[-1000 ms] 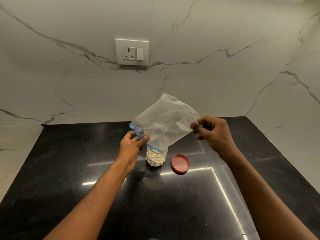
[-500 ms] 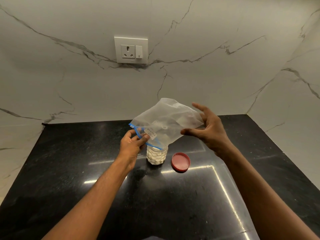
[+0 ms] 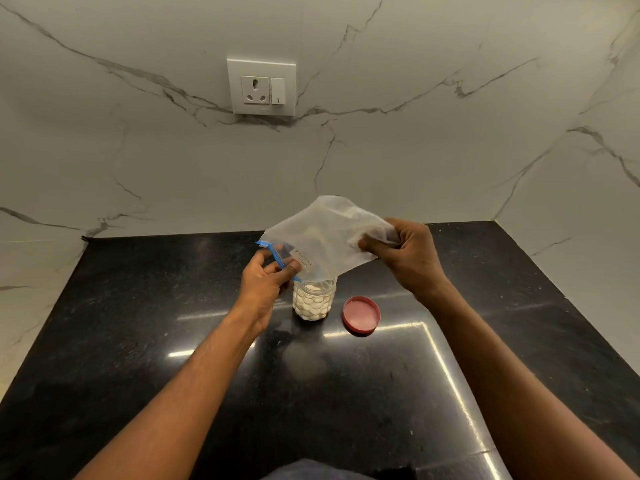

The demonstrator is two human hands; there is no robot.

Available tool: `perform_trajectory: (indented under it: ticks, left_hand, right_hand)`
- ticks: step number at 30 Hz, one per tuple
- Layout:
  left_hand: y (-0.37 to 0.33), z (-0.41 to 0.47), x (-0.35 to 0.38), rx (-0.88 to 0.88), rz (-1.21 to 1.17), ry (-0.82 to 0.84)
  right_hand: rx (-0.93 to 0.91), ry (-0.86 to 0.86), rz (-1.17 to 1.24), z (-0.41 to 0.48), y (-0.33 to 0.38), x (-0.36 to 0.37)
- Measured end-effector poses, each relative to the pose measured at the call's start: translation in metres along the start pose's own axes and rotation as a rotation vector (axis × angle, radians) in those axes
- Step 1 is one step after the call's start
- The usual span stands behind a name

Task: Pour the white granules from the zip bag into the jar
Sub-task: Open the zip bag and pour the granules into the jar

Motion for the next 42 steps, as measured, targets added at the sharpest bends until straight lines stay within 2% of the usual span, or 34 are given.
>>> perform_trajectory:
  ticks: [12, 16, 19, 23, 25, 28, 31, 34, 42]
  left_hand:
    - [0.002, 0.002, 0.000, -0.005, -0.010, -0.007]
    - [0.001, 0.003, 0.001, 0.001, -0.007, 0.013]
    - [0.000, 0.004, 0.000, 0.023, -0.005, 0.017]
    - [-0.002, 0.003, 0.004, 0.075, 0.033, 0.035]
    - [-0.006, 0.002, 0.008, 0.117, 0.066, 0.039]
    - [-0.012, 0.001, 0.010, 0.193, 0.111, 0.031]
    - [-0.011, -0.001, 0.012, 0.199, 0.114, 0.042]
    - [-0.009, -0.002, 0.012, 0.218, 0.125, 0.047]
    - [-0.009, 0.000, 0.006, 0.219, 0.112, 0.023]
  right_hand:
    - [-0.048, -0.006, -0.101, 0.006, 0.003, -0.007]
    - [-0.018, 0.093, -0.164, 0.006, 0.000, -0.005]
    - [-0.012, 0.029, -0.179, 0.009, 0.005, -0.017]
    - [-0.151, 0.083, -0.277, 0.015, 0.023, -0.019]
    - [-0.236, 0.027, -0.302, 0.020, 0.029, -0.019]
    - [-0.208, -0.103, -0.244, 0.026, 0.025, -0.024]
    - [-0.190, 0.066, -0.221, 0.021, 0.022, -0.009]
    - [-0.165, -0.087, -0.134, 0.023, 0.018, -0.021]
    - [-0.120, -0.033, -0.061, 0.018, 0.015, -0.022]
Point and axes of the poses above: each hand's wrist, its own z-axis towards the middle knuckle, its own x-axis out of the palm, y = z × x, the point moved 5 cm from there along z, towards the middle knuckle, and after that the axes turned 8 degrees about -x, right-handed, at the moved point
